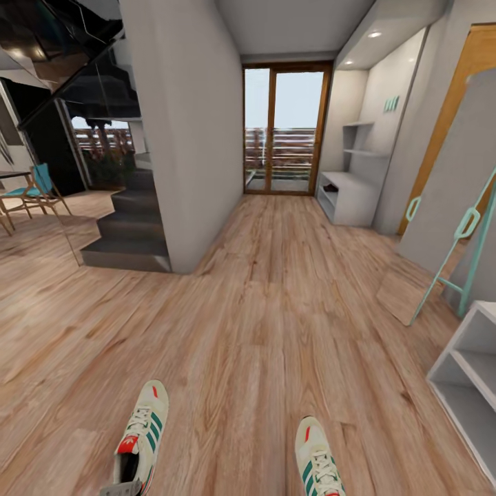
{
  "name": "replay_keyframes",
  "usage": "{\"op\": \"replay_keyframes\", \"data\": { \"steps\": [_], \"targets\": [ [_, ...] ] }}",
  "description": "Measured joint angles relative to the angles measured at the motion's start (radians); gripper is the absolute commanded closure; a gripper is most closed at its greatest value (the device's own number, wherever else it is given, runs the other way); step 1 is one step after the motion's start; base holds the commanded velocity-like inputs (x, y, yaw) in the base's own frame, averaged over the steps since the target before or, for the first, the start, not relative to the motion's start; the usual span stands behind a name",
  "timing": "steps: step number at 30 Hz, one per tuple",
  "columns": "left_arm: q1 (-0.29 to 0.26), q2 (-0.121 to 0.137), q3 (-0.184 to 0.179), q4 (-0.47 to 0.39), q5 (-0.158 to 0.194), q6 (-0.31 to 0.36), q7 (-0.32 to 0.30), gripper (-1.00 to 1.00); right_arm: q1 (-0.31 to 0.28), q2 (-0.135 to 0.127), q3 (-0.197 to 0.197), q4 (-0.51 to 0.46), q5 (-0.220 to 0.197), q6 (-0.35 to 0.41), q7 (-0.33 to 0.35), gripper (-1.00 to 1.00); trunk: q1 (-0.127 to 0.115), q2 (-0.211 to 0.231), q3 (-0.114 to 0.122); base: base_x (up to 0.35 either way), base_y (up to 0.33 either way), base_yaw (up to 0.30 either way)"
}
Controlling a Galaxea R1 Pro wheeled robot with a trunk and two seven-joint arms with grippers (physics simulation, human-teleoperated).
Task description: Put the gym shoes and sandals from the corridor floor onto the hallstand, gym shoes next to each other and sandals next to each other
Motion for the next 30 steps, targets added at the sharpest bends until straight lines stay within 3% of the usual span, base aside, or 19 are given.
{"op": "replay_keyframes", "data": {
  "steps": [30],
  "targets": [
    [0.0,0.0,0.0,0.0,0.0,-0.001,0.0,1.0,0.0,0.0,0.0,0.0,0.0,0.0,0.0,1.0,0.0,0.0,0.0,0.338,-0.024,0.0]
  ]
}}
